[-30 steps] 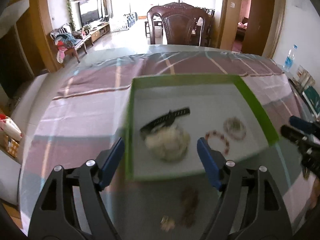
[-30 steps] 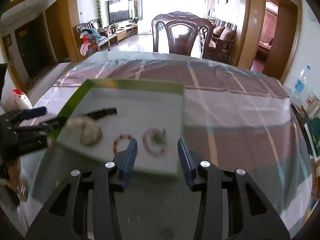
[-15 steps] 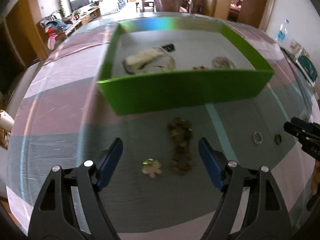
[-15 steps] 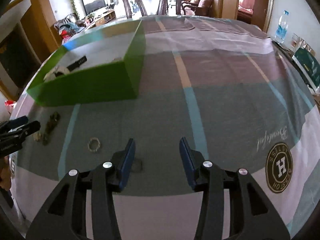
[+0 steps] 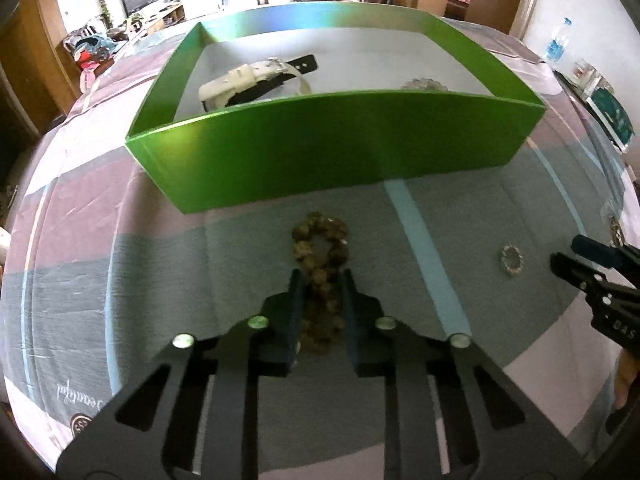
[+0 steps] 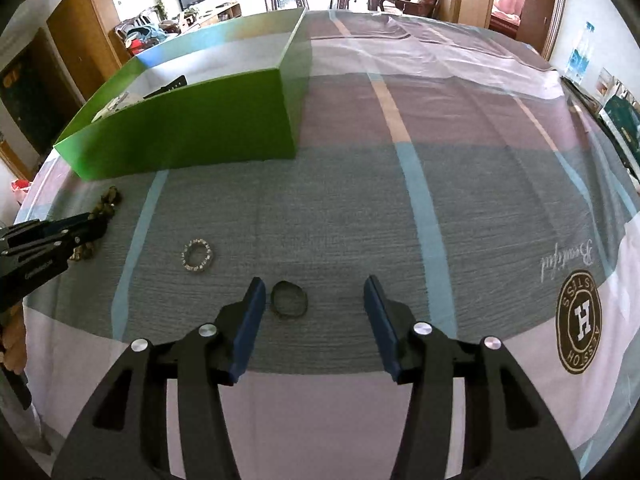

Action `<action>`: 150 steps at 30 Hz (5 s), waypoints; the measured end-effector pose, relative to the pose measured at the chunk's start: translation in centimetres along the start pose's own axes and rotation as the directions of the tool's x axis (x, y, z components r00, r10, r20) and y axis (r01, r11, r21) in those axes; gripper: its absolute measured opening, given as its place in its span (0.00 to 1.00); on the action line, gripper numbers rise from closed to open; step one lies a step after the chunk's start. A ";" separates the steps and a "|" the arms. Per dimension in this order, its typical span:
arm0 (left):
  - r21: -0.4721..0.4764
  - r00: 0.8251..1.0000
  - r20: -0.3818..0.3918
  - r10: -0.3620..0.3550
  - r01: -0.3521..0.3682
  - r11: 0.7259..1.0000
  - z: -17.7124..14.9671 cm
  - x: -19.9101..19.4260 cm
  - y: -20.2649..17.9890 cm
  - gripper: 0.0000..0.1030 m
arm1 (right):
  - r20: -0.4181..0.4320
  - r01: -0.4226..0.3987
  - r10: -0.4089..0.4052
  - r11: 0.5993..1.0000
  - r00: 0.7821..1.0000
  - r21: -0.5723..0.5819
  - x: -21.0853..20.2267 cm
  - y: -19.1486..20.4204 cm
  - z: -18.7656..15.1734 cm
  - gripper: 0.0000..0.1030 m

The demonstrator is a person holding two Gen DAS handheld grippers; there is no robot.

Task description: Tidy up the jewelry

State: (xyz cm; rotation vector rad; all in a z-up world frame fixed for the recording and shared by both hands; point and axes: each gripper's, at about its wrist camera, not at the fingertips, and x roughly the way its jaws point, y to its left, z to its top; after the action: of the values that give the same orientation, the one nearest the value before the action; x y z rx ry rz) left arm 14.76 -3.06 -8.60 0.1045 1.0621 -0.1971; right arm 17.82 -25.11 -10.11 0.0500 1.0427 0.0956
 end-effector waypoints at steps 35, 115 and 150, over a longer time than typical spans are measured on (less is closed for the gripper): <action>-0.165 0.999 0.051 0.016 -0.007 0.986 -5.7 -4.4 6.0 0.60 | -0.002 -0.178 0.183 0.954 0.983 -0.241 1.5 13.8 0.4 0.32; -0.070 0.989 0.149 -0.016 0.027 0.997 13.2 -1.0 1.5 0.24 | 0.139 -0.019 0.046 0.982 0.989 -0.188 0.6 8.1 15.8 0.13; 0.189 0.999 0.034 -0.040 0.033 0.981 0.5 1.0 -8.2 0.47 | 0.018 -0.011 0.011 0.999 1.000 -0.043 -2.0 -1.1 -0.2 0.35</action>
State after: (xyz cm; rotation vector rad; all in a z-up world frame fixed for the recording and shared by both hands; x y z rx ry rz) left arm 13.97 -11.29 -9.18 0.2516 1.0069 -0.3319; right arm 16.75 -26.41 -8.62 0.0174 1.0215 0.1274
